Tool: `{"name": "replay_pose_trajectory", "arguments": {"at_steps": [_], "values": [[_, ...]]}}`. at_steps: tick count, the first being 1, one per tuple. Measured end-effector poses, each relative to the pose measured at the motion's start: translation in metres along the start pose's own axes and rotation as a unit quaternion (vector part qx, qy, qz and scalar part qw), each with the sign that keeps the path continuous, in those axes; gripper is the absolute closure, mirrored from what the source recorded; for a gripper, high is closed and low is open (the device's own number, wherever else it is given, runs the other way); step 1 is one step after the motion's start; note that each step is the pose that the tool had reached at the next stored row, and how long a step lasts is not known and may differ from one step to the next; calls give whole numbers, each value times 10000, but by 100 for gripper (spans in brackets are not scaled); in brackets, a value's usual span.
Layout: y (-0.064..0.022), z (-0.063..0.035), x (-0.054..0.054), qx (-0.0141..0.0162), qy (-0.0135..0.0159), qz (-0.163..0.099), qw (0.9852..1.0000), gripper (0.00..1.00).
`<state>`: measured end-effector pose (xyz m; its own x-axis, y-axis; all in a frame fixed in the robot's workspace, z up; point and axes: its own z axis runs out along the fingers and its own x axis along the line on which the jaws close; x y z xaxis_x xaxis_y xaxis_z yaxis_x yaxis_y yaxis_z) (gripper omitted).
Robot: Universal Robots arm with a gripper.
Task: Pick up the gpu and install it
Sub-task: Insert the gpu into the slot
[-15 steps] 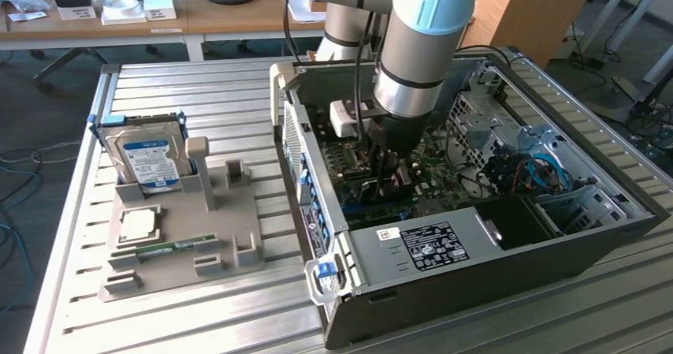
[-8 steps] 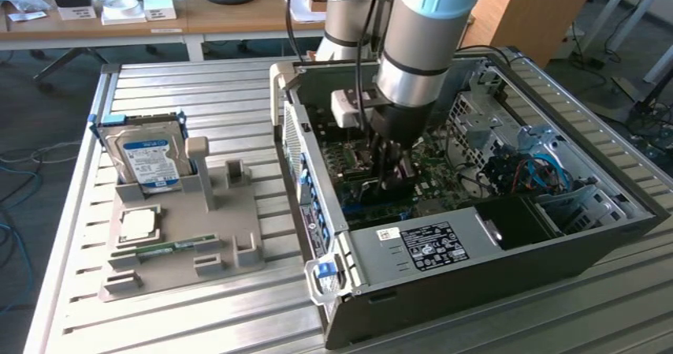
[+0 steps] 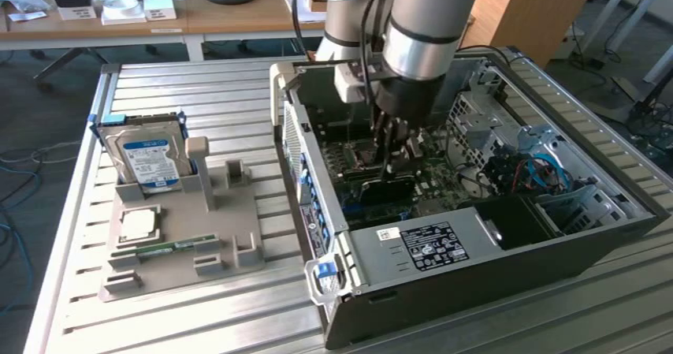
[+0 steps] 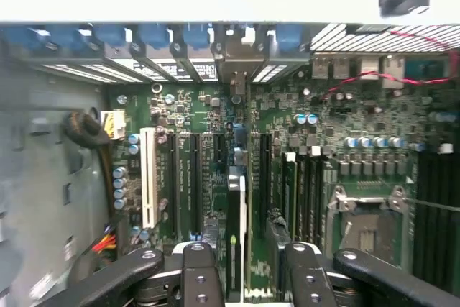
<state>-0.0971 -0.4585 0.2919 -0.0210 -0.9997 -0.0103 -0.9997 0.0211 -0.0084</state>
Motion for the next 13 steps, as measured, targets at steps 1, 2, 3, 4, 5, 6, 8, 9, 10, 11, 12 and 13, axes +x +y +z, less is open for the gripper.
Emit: {"name": "replay_pose_trajectory", "arguments": {"at_steps": [1, 2, 3, 4, 5, 6, 8, 9, 10, 11, 12, 13], "values": [[-1, -40, -1, 0, 1, 0, 10000, 60], [-1, -77, -1, 0, 3, 0, 10000, 60], [-1, -107, -1, 0, 3, 0, 10000, 60], [-1, -134, -1, 1, 4, 0, 10000, 60], [-2, -159, -2, 0, 6, -1, 10000, 60], [-2, -181, -2, 1, 7, -1, 10000, 60], [-2, -226, -2, 0, 8, -1, 10000, 60], [-3, -252, -3, 0, 9, -1, 10000, 60], [-3, -276, -3, 1, 9, -1, 10000, 60], [-3, -298, -3, 0, 9, 0, 10000, 60], [-3, -317, -3, 0, 10, 0, 10000, 60], [-3, -335, -4, 0, 10, 0, 10000, 60]]}}
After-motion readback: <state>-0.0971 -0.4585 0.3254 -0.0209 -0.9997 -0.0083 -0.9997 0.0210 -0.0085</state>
